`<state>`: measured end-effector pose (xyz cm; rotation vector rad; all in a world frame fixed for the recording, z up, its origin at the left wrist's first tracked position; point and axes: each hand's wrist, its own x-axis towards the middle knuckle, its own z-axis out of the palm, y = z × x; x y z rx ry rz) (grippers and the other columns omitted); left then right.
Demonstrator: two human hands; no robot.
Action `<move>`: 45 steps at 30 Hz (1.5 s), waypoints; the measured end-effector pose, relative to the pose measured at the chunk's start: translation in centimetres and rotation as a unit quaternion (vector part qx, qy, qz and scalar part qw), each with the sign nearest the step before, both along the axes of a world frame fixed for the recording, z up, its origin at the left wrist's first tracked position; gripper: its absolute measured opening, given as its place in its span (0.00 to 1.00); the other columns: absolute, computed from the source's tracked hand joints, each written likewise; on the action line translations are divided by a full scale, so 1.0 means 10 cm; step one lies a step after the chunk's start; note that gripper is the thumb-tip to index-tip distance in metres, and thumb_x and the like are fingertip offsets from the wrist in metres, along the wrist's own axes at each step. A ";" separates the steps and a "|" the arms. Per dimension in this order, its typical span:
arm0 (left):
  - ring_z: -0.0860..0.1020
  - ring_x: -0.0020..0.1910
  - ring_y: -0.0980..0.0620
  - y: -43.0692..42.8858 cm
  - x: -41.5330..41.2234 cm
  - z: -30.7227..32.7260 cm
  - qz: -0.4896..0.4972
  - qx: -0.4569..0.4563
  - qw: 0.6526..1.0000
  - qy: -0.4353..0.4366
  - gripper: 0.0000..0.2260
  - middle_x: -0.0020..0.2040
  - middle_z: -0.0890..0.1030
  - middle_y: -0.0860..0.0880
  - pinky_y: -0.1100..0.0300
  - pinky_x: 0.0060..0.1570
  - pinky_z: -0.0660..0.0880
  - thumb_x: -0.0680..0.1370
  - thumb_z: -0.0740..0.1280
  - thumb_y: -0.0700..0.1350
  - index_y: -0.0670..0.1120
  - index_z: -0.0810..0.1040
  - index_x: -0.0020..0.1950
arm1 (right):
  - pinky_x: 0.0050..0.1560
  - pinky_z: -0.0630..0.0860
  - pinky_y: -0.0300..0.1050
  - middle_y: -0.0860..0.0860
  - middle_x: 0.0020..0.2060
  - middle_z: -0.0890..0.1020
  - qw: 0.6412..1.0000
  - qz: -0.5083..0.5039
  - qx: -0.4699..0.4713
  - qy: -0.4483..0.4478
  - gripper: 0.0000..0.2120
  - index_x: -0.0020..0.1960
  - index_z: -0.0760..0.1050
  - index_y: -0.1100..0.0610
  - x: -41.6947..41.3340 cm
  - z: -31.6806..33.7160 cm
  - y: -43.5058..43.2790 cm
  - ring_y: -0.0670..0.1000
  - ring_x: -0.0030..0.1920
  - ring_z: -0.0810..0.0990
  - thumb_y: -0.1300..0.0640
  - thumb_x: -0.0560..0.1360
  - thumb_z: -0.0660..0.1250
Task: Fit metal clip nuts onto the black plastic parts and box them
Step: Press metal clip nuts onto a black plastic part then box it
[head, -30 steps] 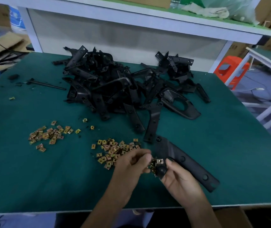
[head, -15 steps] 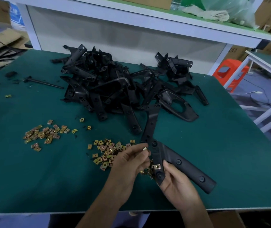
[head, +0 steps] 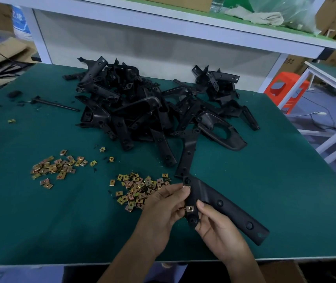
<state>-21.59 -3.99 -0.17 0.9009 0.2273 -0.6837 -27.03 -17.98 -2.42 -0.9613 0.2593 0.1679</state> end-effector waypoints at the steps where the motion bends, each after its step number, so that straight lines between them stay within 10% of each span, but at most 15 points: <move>1: 0.78 0.30 0.58 0.00 0.00 0.00 0.000 -0.004 1.000 0.010 0.13 0.37 0.84 0.49 0.66 0.30 0.75 0.65 0.77 0.43 0.43 0.83 0.48 | 0.54 0.81 0.44 0.59 0.57 0.85 1.000 0.002 -0.001 0.000 0.19 0.61 0.84 0.57 0.01 0.00 0.01 0.52 0.54 0.85 0.53 0.73 0.72; 14: 0.81 0.39 0.53 -0.03 -0.03 -0.01 -0.004 -0.020 1.000 0.018 0.18 0.48 0.85 0.42 0.63 0.37 0.76 0.68 0.75 0.45 0.38 0.83 0.55 | 0.54 0.80 0.43 0.57 0.60 0.84 1.000 0.006 -0.003 -0.024 0.26 0.64 0.82 0.56 -0.03 0.01 0.00 0.51 0.58 0.84 0.47 0.69 0.80; 22: 0.75 0.69 0.37 -0.06 -0.07 -0.08 -0.018 -0.087 0.996 0.030 0.20 0.62 0.81 0.37 0.46 0.73 0.65 0.76 0.70 0.44 0.35 0.78 0.65 | 0.59 0.79 0.44 0.59 0.64 0.81 0.999 0.013 0.021 -0.036 0.26 0.66 0.80 0.58 -0.03 0.01 -0.01 0.53 0.64 0.81 0.48 0.72 0.78; 31: 0.78 0.42 0.51 -0.07 -0.07 -0.07 0.017 -0.037 0.999 0.015 0.16 0.53 0.83 0.38 0.63 0.37 0.75 0.74 0.73 0.44 0.36 0.83 0.57 | 0.55 0.80 0.43 0.58 0.63 0.82 0.999 0.006 0.005 -0.036 0.26 0.66 0.81 0.57 0.00 -0.05 -0.04 0.52 0.61 0.83 0.49 0.71 0.78; 45: 0.80 0.40 0.53 -0.01 -0.02 0.03 -0.035 0.048 0.997 -0.056 0.09 0.46 0.85 0.46 0.58 0.41 0.75 0.71 0.75 0.50 0.47 0.87 0.47 | 0.54 0.80 0.47 0.60 0.57 0.84 0.999 -0.012 -0.036 -0.018 0.24 0.63 0.82 0.57 0.02 -0.10 -0.01 0.54 0.55 0.83 0.46 0.72 0.76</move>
